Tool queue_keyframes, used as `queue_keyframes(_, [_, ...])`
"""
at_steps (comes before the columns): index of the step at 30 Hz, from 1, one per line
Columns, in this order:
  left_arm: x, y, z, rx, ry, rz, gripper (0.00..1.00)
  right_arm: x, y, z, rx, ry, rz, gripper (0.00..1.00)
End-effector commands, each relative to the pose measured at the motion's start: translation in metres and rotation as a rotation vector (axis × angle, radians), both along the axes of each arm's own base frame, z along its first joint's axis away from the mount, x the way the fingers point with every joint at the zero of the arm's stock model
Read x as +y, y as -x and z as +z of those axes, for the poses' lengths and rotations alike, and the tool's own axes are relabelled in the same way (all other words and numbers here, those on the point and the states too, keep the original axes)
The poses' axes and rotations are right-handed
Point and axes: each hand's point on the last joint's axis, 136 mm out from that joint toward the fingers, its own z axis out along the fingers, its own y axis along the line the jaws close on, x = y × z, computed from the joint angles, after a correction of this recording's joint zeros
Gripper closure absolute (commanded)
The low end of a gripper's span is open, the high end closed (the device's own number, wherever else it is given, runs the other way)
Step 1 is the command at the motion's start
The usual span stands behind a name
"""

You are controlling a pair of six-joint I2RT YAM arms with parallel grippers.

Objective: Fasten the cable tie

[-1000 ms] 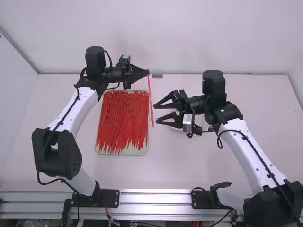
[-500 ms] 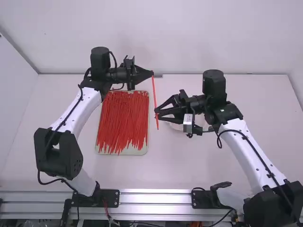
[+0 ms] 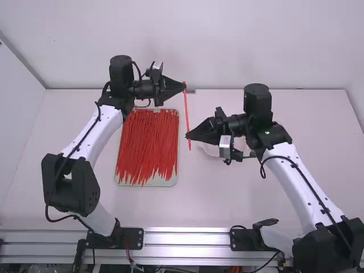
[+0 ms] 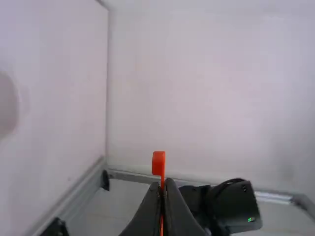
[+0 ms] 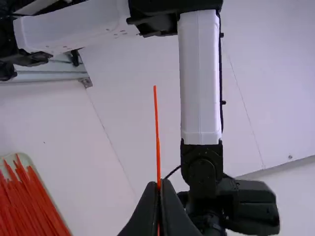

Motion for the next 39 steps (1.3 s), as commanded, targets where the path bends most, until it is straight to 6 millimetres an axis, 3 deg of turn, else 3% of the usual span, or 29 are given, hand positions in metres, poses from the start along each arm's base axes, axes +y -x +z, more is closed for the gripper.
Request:
queue_keyframes(1, [-0.005, 0.006, 0.013, -0.262, -0.035, -0.052, 0.98, -0.001, 0.001, 0.016, 0.155, 0.033, 0.012, 1.0])
queue_keyframes(5, [-0.003, 0.005, 0.016, -0.427, -0.067, -0.057, 0.98, 0.0, -0.003, 0.034, 0.391, 0.091, 0.011, 1.0])
queue_keyframes(12, [-0.002, 0.005, 0.011, -0.64, -0.13, -0.072, 0.98, 0.011, -0.003, 0.066, 0.631, 0.113, -0.018, 1.0])
queue_keyframes(15, [-0.004, 0.006, 0.009, -0.675, -0.141, -0.082, 0.98, 0.017, -0.008, 0.078, 0.717, 0.078, -0.056, 1.0])
queue_keyframes(21, [0.001, 0.004, 0.008, -0.722, -0.16, -0.077, 0.98, 0.023, -0.03, 0.096, 1.062, 0.005, -0.136, 1.0])
queue_keyframes(28, [0.012, -0.002, 0.007, -0.719, -0.169, -0.051, 0.98, 0.006, -0.06, 0.091, 1.141, -0.052, -0.242, 1.0])
queue_keyframes(32, [0.017, -0.004, 0.008, -0.787, -0.191, -0.045, 0.98, 0.002, -0.057, 0.081, 1.142, 0.0, -0.231, 1.0])
queue_keyframes(39, [0.014, -0.004, 0.015, -1.07, -0.245, -0.059, 0.98, 0.002, -0.076, 0.053, 1.509, 0.033, -0.31, 1.0])
